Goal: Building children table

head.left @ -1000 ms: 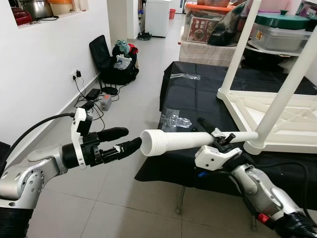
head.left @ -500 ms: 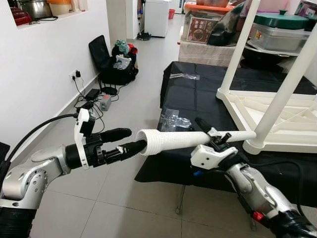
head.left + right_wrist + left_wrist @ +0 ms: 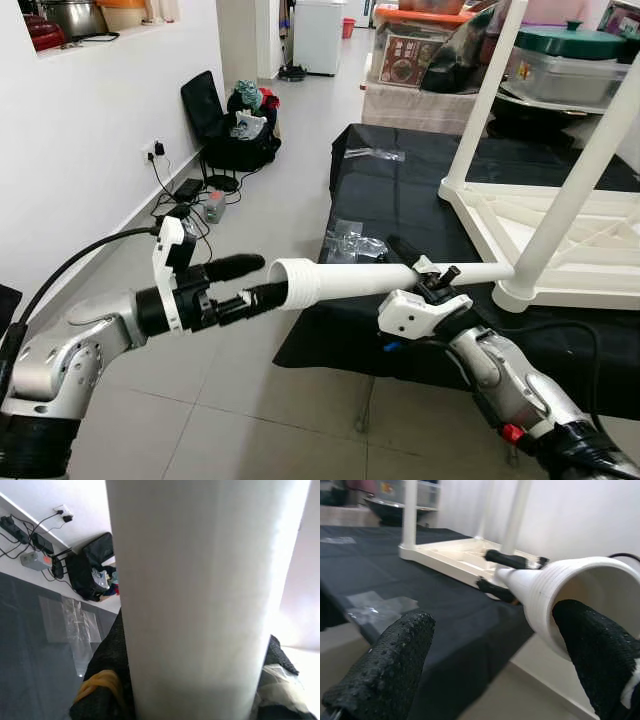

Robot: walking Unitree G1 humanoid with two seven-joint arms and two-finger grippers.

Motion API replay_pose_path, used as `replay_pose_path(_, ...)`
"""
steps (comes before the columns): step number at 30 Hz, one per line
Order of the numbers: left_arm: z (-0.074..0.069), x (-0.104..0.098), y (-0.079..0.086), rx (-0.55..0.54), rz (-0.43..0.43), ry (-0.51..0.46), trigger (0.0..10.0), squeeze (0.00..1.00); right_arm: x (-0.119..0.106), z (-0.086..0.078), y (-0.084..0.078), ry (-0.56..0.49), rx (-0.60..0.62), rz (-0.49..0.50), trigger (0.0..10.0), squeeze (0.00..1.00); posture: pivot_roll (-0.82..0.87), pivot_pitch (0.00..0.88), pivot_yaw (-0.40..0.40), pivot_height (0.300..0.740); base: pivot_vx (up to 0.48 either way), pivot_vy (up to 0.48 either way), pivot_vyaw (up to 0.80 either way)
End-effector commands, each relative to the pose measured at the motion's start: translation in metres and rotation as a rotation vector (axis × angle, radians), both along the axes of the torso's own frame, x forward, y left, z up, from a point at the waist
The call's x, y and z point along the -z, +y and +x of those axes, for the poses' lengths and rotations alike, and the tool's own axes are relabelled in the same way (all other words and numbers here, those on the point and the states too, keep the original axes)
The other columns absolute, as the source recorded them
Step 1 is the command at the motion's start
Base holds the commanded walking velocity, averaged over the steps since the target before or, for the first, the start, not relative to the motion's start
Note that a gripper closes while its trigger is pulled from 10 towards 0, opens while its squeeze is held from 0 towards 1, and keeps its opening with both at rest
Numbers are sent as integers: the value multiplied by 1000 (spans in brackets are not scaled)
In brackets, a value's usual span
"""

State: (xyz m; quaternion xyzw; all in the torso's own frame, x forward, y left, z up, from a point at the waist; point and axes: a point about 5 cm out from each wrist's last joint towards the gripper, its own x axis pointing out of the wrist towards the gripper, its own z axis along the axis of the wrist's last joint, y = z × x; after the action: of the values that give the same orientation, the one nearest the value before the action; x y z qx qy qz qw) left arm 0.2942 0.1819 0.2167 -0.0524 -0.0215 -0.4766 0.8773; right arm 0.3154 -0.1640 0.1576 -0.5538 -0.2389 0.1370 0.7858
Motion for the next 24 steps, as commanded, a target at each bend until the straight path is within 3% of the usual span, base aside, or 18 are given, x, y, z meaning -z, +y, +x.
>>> replay_pose_path(1, 5, 8, -1, -39, 18, 23, 10000, 0, 0, -3, 8, -11, -31, 6, 0, 0, 79, 0, -58, 740, 0, 0, 0)
replay_pose_path(3, 12, 9, -1, -96, 27, 19, 10000, 0, 0, -5, 10, -13, -37, 12, 0, 0, 76, 0, -56, 740, 0, 0, 0)
replay_pose_path(8, 14, 9, -2, -104, 24, 17, 9804, 0, 1, -5, 11, -11, -38, 15, 0, 0, 75, 0, -55, 740, 0, 0, 0)
replay_pose_path(10, 13, 9, -3, -90, 16, 16, 3529, 0, 2, -6, 14, -7, -41, 21, 0, 0, 76, 0, -53, 740, 0, 0, 0)
replay_pose_path(11, 13, 9, -3, -90, 16, 16, 3529, 0, 2, -6, 14, -7, -41, 21, 0, 0, 76, 0, -53, 740, 0, 0, 0)
replay_pose_path(12, 13, 9, -5, -79, 11, 16, 196, 0, 3, -6, 16, -6, -44, 25, 0, 0, 76, 0, -53, 740, 0, 0, 0)
replay_pose_path(24, 11, 13, -21, 9, 10, 12, 0, 0, 1, -5, 21, -15, -52, 30, 0, 0, 69, 0, -52, 740, 0, 0, 0)
